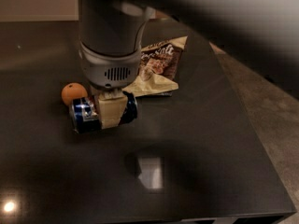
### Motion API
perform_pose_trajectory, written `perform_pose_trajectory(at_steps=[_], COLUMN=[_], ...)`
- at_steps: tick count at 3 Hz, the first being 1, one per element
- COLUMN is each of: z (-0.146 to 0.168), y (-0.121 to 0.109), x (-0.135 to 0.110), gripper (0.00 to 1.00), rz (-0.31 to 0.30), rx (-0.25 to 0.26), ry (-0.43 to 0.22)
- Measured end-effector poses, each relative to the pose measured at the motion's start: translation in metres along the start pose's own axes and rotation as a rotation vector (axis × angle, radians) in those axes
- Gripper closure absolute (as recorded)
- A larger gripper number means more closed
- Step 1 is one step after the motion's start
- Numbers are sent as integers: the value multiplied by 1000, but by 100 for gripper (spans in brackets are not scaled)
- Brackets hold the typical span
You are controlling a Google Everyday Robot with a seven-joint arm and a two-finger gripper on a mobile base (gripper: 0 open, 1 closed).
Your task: Pick pepsi can
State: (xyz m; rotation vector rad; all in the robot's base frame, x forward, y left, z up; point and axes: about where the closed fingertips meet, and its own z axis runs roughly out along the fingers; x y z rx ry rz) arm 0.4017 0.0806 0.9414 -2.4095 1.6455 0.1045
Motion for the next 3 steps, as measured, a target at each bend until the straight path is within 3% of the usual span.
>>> perform_pose_trajectory(at_steps=[2,3], z=[-38,-38], y=[-17,-17], x=[3,3], gripper=[100,100], rz=[-91,-91], rx=[35,35], ry=[-14,-14])
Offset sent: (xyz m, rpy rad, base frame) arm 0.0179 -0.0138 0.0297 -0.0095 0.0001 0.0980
